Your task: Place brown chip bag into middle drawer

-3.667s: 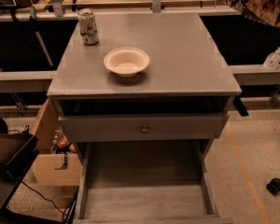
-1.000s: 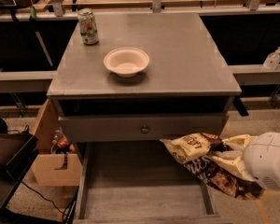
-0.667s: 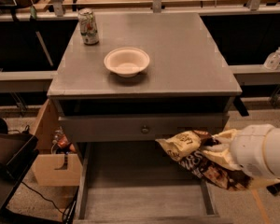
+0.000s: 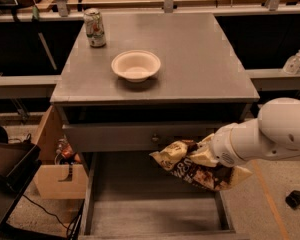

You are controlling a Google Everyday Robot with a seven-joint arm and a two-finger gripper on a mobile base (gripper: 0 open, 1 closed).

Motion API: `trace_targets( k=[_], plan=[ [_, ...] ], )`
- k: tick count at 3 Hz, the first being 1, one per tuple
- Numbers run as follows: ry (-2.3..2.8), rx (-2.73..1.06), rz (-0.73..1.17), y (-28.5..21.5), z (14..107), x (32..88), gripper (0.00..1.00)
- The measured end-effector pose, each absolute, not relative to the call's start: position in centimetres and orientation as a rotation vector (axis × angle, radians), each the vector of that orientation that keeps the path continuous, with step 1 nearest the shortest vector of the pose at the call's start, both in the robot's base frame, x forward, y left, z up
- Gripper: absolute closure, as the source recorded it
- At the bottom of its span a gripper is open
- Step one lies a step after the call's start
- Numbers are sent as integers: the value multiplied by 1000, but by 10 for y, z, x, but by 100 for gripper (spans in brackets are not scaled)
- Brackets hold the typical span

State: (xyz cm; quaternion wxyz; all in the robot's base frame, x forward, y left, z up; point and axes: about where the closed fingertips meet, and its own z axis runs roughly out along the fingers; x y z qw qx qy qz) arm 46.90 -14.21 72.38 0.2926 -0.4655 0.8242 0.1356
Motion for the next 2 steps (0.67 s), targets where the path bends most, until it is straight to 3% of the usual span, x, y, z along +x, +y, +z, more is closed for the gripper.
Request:
trace_targets(
  k=[2],
  plan=[
    [2252, -1301, 613, -106, 661, 454, 100]
  ],
)
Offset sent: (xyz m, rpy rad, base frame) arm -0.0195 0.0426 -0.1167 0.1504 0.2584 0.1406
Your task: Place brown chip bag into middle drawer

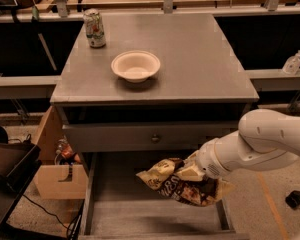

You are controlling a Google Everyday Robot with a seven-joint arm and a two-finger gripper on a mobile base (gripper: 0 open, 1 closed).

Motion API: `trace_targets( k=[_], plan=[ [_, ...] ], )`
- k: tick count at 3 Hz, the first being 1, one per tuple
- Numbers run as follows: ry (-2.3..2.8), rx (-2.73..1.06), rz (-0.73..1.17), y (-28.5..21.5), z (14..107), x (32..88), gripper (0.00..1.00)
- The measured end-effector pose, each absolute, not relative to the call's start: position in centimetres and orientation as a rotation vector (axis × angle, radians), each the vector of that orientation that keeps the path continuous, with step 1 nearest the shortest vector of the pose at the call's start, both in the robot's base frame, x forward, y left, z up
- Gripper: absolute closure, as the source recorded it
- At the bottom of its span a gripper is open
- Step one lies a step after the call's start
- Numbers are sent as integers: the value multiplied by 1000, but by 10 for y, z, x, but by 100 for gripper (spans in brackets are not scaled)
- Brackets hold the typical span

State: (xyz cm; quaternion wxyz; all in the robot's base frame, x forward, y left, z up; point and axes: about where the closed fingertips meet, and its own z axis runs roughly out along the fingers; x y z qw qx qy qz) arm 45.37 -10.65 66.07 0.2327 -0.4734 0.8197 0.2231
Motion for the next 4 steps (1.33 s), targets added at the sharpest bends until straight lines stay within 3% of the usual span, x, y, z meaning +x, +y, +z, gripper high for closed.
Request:
trace_targets(
  k=[1, 2, 4],
  plan=[
    [2258, -1281, 689, -95, 634, 449, 100],
    [2249, -1239, 702, -91, 634, 456, 82],
    [2240, -1241, 703, -89, 636, 456, 36]
  ],
)
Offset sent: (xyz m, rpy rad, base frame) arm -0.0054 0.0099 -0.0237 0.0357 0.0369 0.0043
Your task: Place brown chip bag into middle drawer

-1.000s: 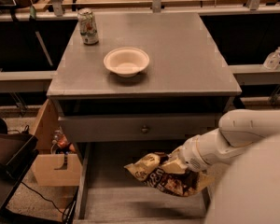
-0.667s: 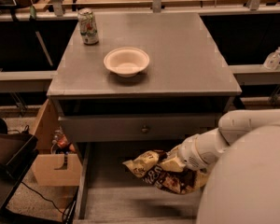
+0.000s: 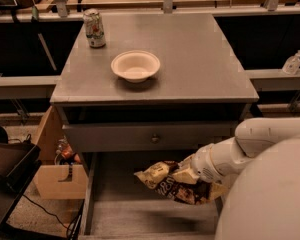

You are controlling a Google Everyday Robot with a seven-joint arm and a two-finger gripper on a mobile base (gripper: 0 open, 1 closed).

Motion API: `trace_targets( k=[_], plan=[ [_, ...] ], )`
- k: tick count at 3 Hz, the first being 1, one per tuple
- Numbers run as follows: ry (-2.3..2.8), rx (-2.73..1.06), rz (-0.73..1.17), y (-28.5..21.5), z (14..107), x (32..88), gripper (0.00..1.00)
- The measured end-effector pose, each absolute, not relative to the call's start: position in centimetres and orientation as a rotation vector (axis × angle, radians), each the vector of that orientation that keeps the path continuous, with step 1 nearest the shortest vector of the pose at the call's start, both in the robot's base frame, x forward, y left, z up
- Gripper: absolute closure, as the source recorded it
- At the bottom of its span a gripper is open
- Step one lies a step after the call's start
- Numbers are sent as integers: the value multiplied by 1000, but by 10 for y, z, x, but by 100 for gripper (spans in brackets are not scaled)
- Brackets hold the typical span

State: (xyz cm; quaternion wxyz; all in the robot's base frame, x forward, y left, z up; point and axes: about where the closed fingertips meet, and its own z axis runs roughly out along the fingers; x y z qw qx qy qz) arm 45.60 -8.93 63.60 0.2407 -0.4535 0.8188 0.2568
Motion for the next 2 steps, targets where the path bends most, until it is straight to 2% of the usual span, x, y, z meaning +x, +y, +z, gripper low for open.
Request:
trace_targets(
  k=[1, 2],
  plan=[
    [2236, -1241, 703, -89, 637, 456, 12],
    [2232, -1242, 704, -88, 638, 456, 0]
  ],
)
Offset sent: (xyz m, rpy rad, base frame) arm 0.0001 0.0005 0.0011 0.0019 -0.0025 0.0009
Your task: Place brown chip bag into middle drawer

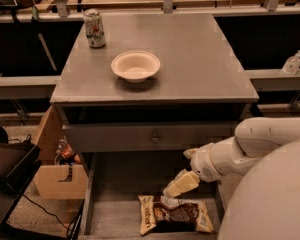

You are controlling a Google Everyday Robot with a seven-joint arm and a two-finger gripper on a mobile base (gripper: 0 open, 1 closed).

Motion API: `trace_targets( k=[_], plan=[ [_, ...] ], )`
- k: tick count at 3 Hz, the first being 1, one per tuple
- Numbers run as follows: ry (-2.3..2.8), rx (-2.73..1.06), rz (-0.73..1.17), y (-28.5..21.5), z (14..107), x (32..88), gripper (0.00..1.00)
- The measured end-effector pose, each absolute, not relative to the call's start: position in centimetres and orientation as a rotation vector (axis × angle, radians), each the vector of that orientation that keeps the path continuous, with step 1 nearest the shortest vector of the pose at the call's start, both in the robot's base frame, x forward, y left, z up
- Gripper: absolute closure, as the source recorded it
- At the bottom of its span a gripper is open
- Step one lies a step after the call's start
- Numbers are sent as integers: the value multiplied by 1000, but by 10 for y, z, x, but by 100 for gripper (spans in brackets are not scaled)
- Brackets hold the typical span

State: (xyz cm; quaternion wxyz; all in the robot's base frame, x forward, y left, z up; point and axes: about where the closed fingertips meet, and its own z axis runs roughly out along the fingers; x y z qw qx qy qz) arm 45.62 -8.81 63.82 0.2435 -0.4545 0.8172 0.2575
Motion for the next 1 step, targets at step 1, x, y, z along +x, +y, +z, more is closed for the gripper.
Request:
trace_targets(
  k=[1],
  plan=[
    [2232, -1242, 704, -88, 638, 456, 0]
  ],
)
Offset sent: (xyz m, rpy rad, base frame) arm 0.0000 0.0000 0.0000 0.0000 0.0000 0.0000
